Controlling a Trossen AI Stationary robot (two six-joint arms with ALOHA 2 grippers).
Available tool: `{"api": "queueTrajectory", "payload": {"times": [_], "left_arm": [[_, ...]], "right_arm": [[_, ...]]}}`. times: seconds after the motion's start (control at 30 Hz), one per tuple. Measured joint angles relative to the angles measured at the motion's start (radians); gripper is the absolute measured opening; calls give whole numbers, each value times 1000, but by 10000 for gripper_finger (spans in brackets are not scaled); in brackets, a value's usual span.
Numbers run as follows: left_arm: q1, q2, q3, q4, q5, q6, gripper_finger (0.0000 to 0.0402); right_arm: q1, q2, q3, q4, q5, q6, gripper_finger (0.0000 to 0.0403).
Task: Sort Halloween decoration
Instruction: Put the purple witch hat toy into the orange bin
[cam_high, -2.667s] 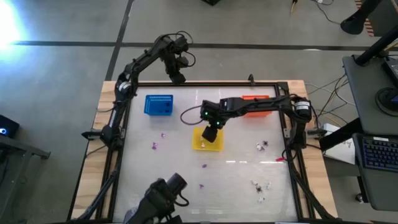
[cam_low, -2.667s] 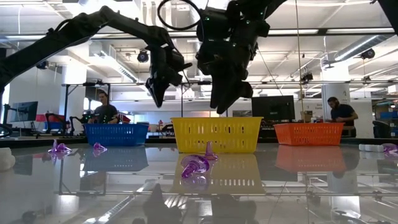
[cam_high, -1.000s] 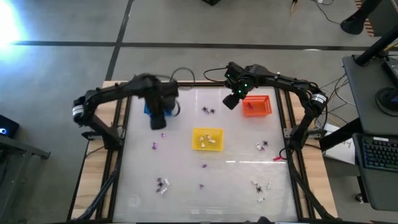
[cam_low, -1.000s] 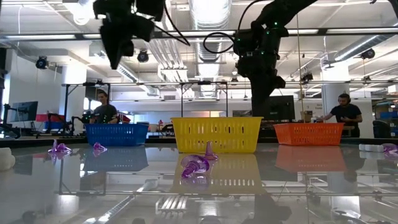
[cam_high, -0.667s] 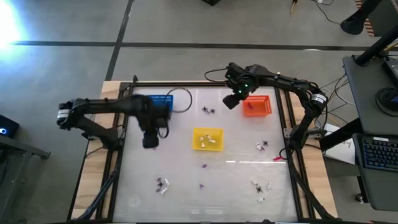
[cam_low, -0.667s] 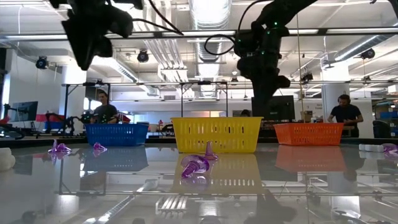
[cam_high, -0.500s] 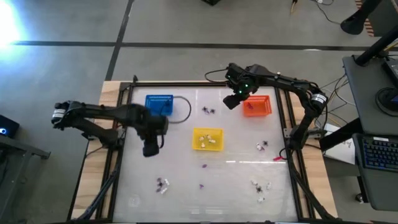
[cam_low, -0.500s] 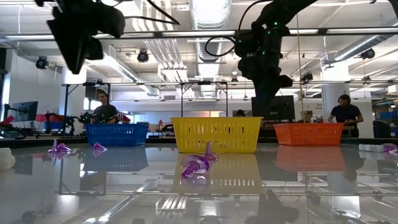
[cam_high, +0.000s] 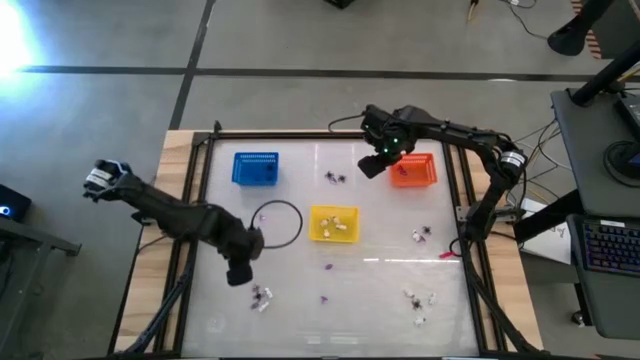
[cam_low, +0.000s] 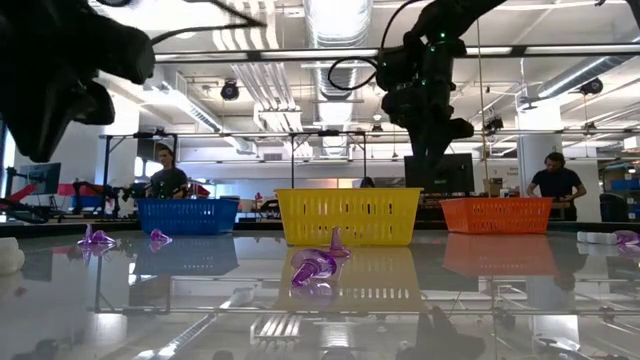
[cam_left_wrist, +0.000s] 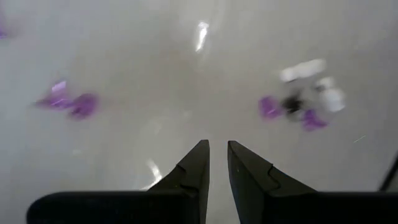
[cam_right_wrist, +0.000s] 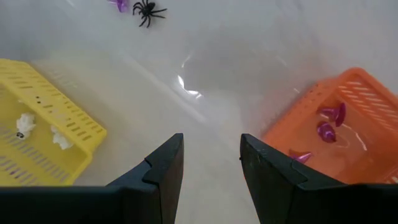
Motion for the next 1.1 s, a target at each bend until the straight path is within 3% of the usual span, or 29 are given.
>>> {"api": "queueTrajectory", "payload": {"times": [0.3, 0.53, 0.8, 1.1], "left_arm": [[-79, 0, -90, 174, 0, -105, 41], [-88, 0, -165, 430, 68, -169, 41], [-94, 13, -183, 431, 63, -195, 41], [-129, 153, -165, 474, 68, -204, 41]], "right_arm": [[29, -43, 0, 4, 0, 66, 151], [31, -73, 0, 5, 1, 104, 151], [38, -75, 0, 5, 2, 104, 151], [46, -75, 0, 4, 2, 103, 150]]}}
